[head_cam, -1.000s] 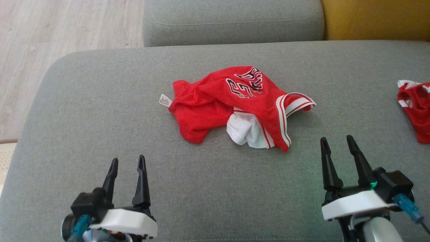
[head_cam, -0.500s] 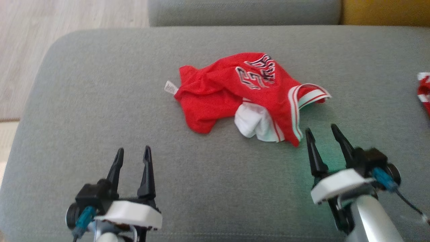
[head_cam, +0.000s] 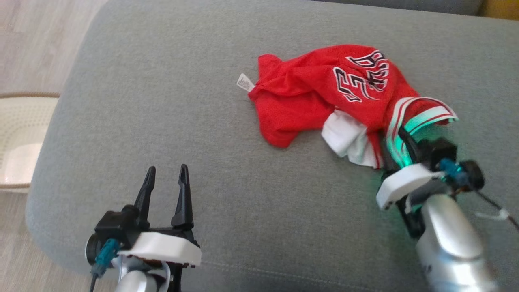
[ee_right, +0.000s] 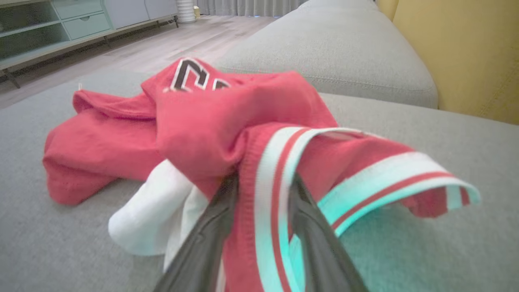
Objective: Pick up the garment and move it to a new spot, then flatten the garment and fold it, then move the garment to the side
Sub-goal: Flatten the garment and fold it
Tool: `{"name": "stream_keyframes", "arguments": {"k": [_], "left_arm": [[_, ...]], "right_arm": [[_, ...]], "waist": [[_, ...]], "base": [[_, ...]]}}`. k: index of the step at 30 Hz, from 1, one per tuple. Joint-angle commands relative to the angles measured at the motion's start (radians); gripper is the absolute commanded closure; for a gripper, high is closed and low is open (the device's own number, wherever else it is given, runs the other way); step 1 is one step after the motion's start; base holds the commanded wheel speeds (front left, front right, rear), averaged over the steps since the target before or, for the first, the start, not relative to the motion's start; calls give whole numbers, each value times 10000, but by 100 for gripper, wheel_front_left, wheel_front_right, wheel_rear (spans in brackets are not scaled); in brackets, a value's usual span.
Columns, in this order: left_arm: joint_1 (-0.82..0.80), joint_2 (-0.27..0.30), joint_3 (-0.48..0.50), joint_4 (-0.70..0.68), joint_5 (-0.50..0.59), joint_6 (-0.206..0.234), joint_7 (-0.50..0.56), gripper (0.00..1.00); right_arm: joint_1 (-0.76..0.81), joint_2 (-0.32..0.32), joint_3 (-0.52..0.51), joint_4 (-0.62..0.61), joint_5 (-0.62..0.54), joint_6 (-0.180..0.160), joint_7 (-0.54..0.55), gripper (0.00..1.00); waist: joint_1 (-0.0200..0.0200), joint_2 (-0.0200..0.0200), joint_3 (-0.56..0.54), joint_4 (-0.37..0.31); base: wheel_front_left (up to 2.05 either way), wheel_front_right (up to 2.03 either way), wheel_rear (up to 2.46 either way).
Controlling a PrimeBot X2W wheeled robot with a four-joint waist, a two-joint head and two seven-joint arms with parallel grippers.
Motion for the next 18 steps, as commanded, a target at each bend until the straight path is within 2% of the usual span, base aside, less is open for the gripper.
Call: {"name": "stream_keyframes", "arguments": {"k": [1,8,14,16,18], "left_arm": [[-387,-32,227,-295,124,-19,-124,0],[-448,-70,31,-286,94,-46,-124,0],[-576,-78,-206,-253,-6,-58,-124,0],[-614,-78,-260,-239,-20,-52,-124,0],[-677,-79,-334,-216,-34,-30,-124,0]], "right_arm": [[-565,-230,23,-221,-98,-9,-203,100],[-1849,-1391,-590,-387,-543,-9,189,100],[-3039,-2560,-374,662,-578,-9,952,100],[-3227,-2717,-334,929,-541,-9,1004,100],[-3604,-2934,-268,1438,-471,-9,1020,83]], "waist": [[-1,0,100,194],[-1,0,310,666],[-1,0,648,1079],[-1,0,708,1144],[-1,0,805,1213]], "base": [[0,0,0],[0,0,0],[0,0,0],[0,0,0],[0,0,0]]}}
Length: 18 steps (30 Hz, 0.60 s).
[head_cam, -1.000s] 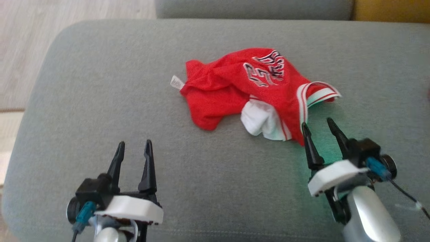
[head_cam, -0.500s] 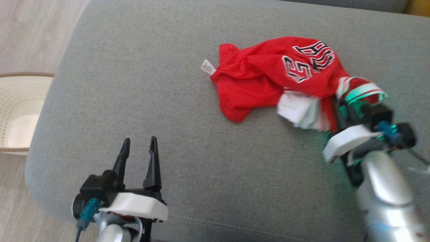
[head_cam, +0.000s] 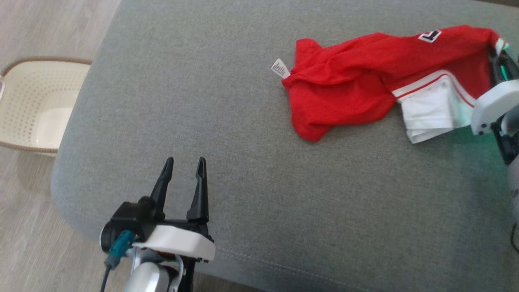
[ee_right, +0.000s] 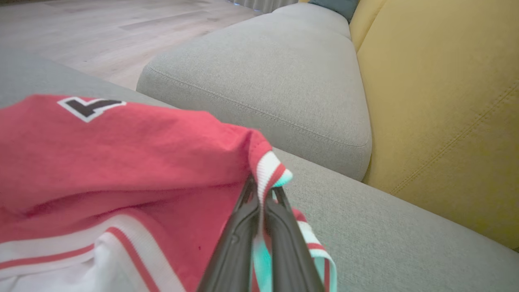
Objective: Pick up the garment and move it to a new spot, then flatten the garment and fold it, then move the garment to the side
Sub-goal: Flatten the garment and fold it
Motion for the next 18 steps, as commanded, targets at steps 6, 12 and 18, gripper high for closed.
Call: {"name": "stream_keyframes", "arguments": {"k": [6,12,18], "left_arm": [[-376,-21,269,-183,15,66,-124,0],[-353,-21,415,-202,45,99,-124,0],[-236,-21,556,-245,125,99,-124,0]], "right_arm": [[-1154,-124,266,717,93,-9,-482,0],[-1269,82,820,806,464,-9,-1423,0],[34,477,1534,-484,1725,-9,-1775,0]], "waist": [[-1,0,81,-124],[-1,0,-295,-806],[-1,0,-721,-1518]], "base": [[0,0,0],[0,0,0],[0,0,0]]}}
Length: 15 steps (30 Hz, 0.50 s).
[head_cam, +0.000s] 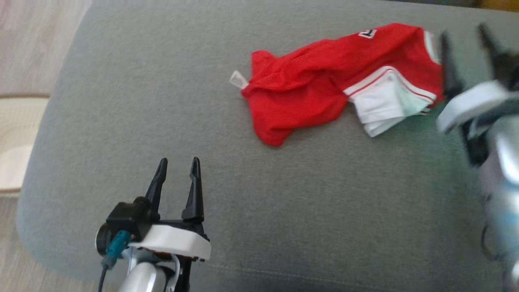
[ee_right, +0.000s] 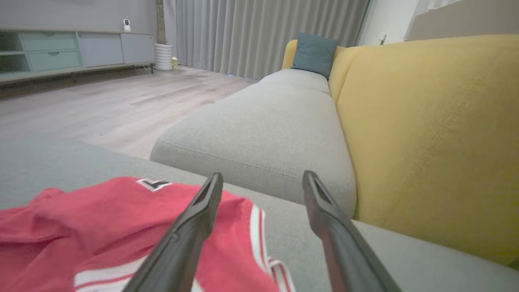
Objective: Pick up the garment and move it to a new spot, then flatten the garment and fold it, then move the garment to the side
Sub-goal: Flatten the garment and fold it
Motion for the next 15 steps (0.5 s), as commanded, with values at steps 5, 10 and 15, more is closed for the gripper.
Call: {"name": "stream_keyframes", "arguments": {"k": [5,10,15], "left_arm": [[-133,-20,477,-376,188,-15,-124,0],[-192,-20,505,-412,271,-93,-124,0],[-319,-20,503,-389,285,-126,-124,0]], "right_arm": [[1896,263,1037,-1547,1002,-9,-103,0],[2913,438,1742,-2338,1429,-9,279,0],[2858,523,1853,-2207,1295,-9,512,0]], "waist": [[0,0,-236,-545],[0,0,-22,-534],[0,0,241,-217]], "base": [[0,0,0],[0,0,0],[0,0,0]]}}
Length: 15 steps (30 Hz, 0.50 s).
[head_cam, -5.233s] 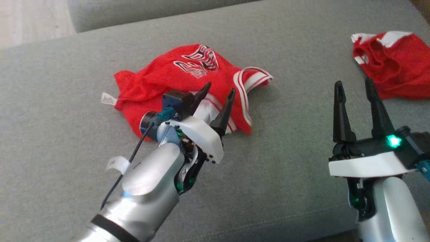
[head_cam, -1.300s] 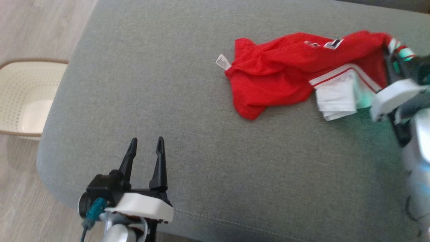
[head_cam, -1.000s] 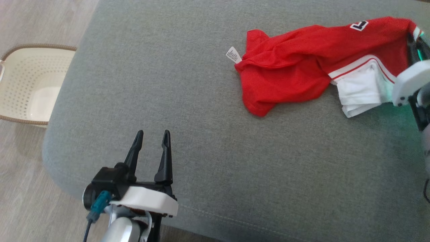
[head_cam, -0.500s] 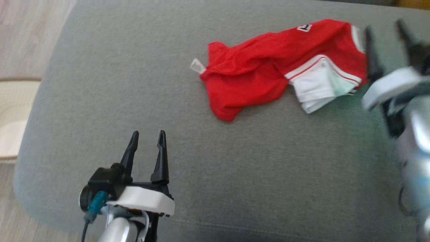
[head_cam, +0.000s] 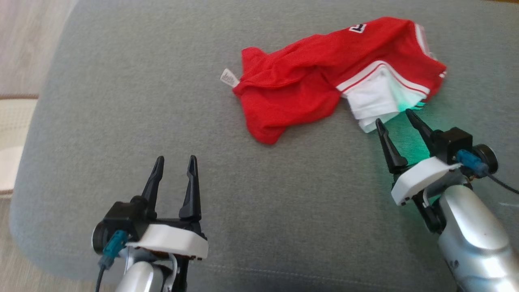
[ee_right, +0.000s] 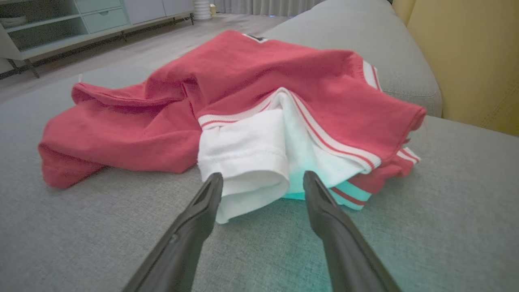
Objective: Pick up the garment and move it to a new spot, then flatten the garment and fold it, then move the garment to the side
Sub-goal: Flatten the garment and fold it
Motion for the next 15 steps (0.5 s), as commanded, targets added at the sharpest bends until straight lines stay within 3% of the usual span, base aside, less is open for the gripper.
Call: {"name": "stream_keyframes", "arguments": {"k": [1,8,9,10,13,15], "left_arm": [[-370,-22,320,-291,71,-32,-124,0],[-426,-22,335,-265,-4,7,-124,0],[-424,-22,336,-264,-11,13,-124,0],[-422,-22,332,-261,-17,22,-124,0],[-392,-22,356,-262,-30,70,-124,0],[-350,-22,379,-271,-39,96,-124,0]], "right_arm": [[-346,57,63,-81,-101,-9,32,0],[-951,328,-269,1222,-725,-9,14,0],[-1029,358,-287,1373,-813,-9,-27,9],[-1099,383,-307,1504,-901,-9,-84,55],[-1242,475,-408,1749,-1062,-9,-257,100],[-1254,494,-492,1755,-1162,-9,-363,100]], "waist": [[0,0,124,191],[0,0,232,639],[0,0,229,667],[0,0,221,687],[0,0,152,645],[0,0,68,516]], "base": [[0,0,0],[0,0,0],[0,0,0],[0,0,0],[0,0,0],[0,0,0]]}}
